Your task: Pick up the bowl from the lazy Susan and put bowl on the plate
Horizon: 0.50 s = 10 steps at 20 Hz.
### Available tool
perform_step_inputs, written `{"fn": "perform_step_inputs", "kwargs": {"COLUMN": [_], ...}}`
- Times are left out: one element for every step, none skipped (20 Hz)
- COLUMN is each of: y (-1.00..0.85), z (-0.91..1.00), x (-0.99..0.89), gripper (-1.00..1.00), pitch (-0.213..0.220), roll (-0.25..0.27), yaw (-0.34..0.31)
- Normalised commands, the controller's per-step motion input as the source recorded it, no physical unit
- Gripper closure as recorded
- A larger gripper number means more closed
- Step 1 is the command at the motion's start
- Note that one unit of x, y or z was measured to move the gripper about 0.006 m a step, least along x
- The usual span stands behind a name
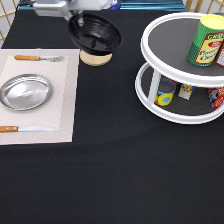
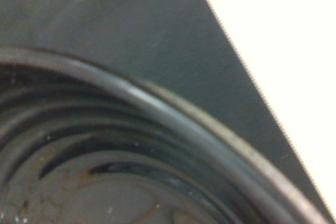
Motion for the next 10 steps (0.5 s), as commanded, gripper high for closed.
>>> {"fn": "perform_step_inputs", "kwargs": {"y": [-0.95,-0.93,-0.93,-0.93,-0.93,-0.93,-0.91,-0.87,-0.81,-0.77], "z": [-0.34,-0.33,-0.32,-0.33,-0.35,-0.35,-0.34,-0.33,-0.33,-0.34], "x": [0.08,0.07,0.06,0.06,0.04,0.03,0.01,0.0,0.0,0.0], "gripper": [1.0,1.0,1.0,1.0,1.0,1.0,1.0,1.0,1.0,1.0], "pitch": [0.012,0.018,0.018,0.019,0.02,0.018,0.021,0.024,0.02,0.018], "roll": [0.0,0.0,0.0,0.0,0.0,0.0,0.0,0.0,0.0,0.0], "yaw": [-0.034,-0.043,-0.044,-0.04,-0.038,-0.04,-0.047,-0.063,-0.09,-0.106]}}
